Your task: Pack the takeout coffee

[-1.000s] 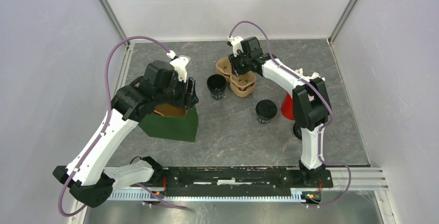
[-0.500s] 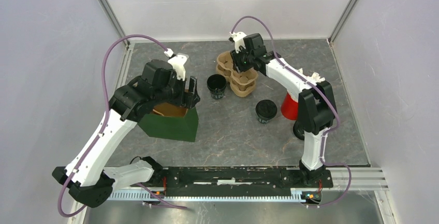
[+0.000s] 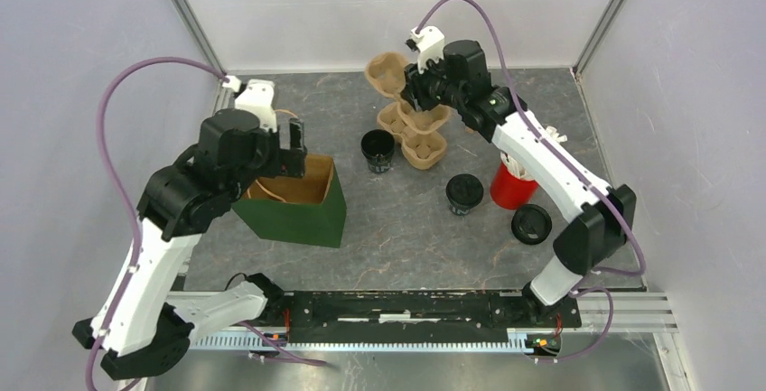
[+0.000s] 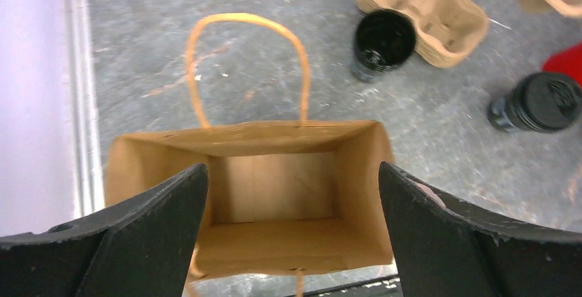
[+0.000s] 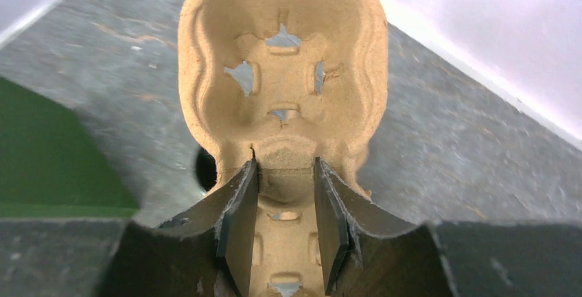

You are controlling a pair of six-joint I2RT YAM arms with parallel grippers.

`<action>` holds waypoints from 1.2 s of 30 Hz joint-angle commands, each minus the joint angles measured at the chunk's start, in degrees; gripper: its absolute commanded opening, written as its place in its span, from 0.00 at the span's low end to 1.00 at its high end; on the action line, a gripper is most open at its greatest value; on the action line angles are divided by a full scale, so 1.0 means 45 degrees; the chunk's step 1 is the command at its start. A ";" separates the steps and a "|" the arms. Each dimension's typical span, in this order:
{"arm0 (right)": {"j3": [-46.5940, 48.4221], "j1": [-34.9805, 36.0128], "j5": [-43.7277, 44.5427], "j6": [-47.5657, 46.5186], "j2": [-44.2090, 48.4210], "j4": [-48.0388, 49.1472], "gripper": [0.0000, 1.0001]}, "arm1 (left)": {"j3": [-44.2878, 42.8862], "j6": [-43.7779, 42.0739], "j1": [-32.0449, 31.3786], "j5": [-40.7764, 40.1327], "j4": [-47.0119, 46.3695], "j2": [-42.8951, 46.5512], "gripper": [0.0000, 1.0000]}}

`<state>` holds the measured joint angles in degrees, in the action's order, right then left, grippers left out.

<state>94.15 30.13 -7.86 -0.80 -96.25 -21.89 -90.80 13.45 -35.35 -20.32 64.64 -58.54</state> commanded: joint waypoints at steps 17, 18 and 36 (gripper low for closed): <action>-0.2002 0.2787 -0.0064 0.1669 0.4380 0.2542 0.38 | -0.0250 -0.0027 0.4305 -0.0712 -0.0065 0.0342 0.87; -0.2196 0.2796 -0.0095 0.1649 0.4579 0.2588 0.39 | -0.0196 -0.0240 0.5319 0.0160 -0.0103 0.0134 0.86; -0.3334 0.2793 -0.0281 0.0541 0.6435 0.2356 0.39 | 0.1938 -0.1428 0.9634 0.3586 -0.0912 -0.0583 0.74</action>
<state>78.83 42.74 -8.99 3.53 -69.60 -12.78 -83.24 10.68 7.66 -5.54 62.57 -63.05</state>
